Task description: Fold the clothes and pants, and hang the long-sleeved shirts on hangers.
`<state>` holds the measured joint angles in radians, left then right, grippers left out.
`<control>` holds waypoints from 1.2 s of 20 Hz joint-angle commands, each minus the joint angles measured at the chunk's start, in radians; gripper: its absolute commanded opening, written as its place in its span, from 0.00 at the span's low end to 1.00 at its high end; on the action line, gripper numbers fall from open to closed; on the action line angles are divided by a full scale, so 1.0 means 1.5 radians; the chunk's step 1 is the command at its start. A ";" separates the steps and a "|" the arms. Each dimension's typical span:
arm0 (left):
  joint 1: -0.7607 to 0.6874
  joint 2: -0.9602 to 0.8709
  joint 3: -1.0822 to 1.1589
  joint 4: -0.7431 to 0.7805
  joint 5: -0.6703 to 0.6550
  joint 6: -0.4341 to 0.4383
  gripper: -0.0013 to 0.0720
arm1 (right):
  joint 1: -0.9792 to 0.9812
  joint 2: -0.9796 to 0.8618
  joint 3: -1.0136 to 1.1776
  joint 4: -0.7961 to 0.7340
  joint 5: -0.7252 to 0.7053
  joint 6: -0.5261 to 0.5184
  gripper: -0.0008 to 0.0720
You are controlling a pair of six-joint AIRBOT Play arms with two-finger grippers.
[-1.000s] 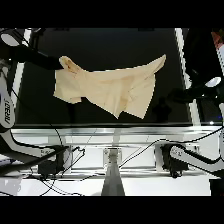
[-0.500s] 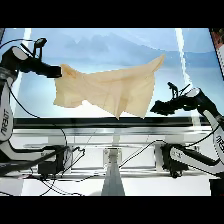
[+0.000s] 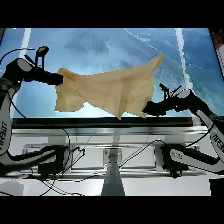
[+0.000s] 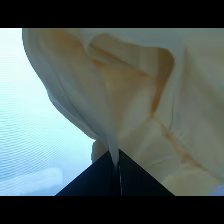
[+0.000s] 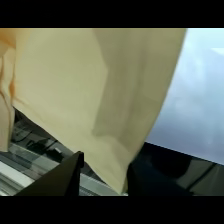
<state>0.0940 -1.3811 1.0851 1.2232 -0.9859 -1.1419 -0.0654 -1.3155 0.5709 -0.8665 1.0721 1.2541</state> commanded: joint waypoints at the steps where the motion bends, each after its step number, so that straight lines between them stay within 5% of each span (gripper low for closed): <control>1: 0.000 0.003 -0.009 -0.001 0.005 0.000 0.04 | 0.003 -0.021 -0.001 0.019 -0.026 0.005 0.43; 3: 0.000 0.003 -0.009 -0.001 0.005 0.000 0.04 | 0.003 -0.020 0.009 0.020 -0.024 -0.007 0.42; 5: 0.000 0.003 -0.009 -0.001 0.004 0.000 0.04 | 0.003 -0.020 0.032 0.019 0.003 -0.014 0.15; 9: 0.000 0.005 -0.007 -0.003 -0.003 0.000 0.04 | 0.003 -0.019 0.132 0.019 0.074 -0.047 0.02; 17: 0.022 0.114 0.151 -0.003 -0.081 -0.001 0.04 | 0.003 0.103 0.504 0.000 0.046 -0.046 0.02; 24: 0.133 0.275 0.209 -0.003 -0.068 -0.045 0.04 | -0.046 0.244 0.698 -0.165 -0.094 -0.004 0.02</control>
<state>0.2268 -1.0550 1.3754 1.2133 -1.0954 -1.1713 -0.0944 -1.0248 1.5162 -1.0168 1.0180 1.2167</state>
